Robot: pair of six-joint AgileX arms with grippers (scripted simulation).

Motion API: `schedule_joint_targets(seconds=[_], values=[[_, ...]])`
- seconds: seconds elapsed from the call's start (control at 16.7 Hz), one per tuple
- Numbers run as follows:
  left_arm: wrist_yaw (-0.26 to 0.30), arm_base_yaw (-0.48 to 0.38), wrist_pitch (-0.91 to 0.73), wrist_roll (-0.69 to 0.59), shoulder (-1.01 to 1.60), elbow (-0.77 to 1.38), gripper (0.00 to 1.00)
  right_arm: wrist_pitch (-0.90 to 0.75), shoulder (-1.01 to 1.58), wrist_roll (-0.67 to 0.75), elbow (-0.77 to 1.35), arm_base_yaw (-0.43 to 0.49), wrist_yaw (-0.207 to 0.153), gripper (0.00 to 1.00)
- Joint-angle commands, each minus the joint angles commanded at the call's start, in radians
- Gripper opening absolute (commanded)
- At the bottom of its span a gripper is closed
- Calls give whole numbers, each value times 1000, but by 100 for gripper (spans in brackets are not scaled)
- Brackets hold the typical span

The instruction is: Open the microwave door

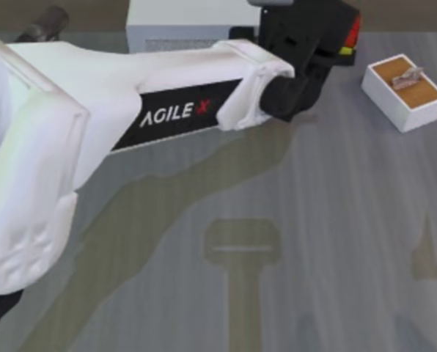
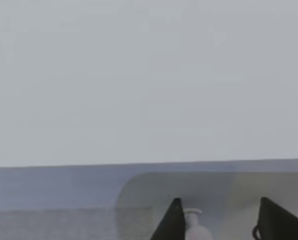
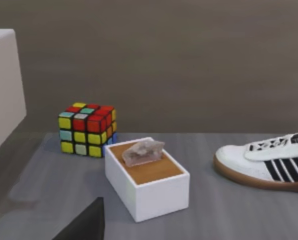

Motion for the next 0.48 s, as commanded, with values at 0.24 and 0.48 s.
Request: schedule_joint_targets(seconds=[0.24, 0.48], values=[[56, 15, -232, -52, 90, 206, 0, 0, 0, 0, 0, 0, 0, 100], [137, 40, -574, -121, 194, 476, 0, 0, 0, 0, 0, 0, 0, 100]])
